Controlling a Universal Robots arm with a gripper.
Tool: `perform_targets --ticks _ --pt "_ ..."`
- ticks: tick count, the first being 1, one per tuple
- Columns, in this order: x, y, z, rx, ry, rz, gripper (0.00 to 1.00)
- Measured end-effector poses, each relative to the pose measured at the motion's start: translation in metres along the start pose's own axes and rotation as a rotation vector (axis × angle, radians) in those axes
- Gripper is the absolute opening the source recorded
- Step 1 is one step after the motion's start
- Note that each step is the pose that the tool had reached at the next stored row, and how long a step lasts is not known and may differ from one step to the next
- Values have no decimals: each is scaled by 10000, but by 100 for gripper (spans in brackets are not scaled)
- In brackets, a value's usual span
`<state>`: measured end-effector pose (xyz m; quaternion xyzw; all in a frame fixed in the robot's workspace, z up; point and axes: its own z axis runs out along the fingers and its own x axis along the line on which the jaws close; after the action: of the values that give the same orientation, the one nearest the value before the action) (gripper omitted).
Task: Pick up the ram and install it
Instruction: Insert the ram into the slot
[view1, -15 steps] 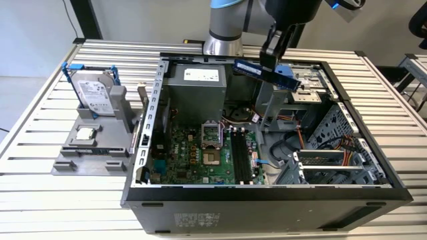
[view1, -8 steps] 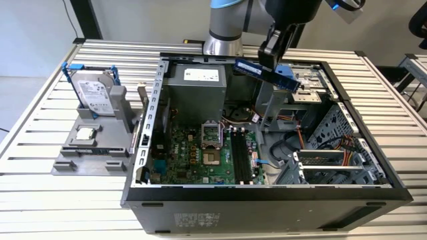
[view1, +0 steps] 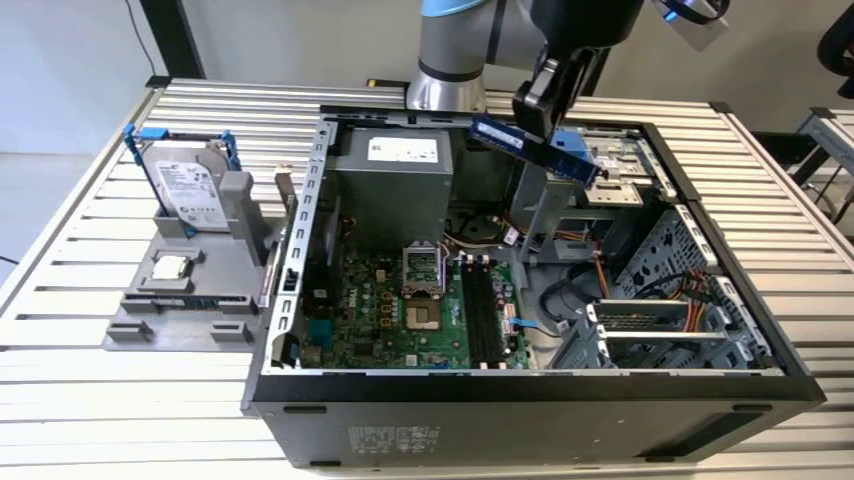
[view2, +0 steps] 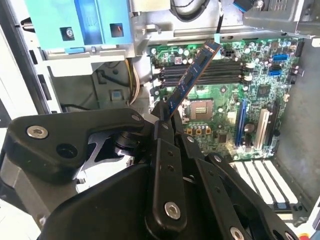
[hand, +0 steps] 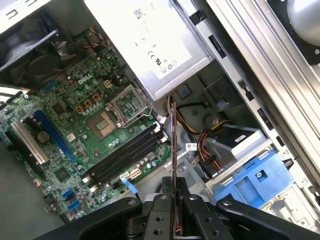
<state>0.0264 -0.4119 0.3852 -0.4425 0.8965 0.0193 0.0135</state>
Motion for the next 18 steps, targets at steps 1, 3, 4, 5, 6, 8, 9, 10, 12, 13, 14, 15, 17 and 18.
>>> perform_targets --ticks 1,3,4,5,6,8,9,10,12,13,14,15,17,18 --pt "0 0 0 3 -1 71 0" --pt "0 0 0 9 -4 229 0" --pt "0 0 0 13 -7 306 0" --pt "0 0 0 16 -8 377 0" --pt "0 0 0 19 -10 456 0" --pt "0 0 0 25 -13 612 0" --pt "0 0 0 29 -15 691 0" --pt "0 0 0 32 -17 771 0" --pt "0 0 1 38 -22 923 0" --pt "0 0 1 41 -24 1001 0" --pt "0 0 0 45 -25 1077 0" --pt "0 0 0 47 -27 1156 0" --pt "0 0 0 54 -30 1314 0" --pt "0 0 0 57 -31 1387 0"
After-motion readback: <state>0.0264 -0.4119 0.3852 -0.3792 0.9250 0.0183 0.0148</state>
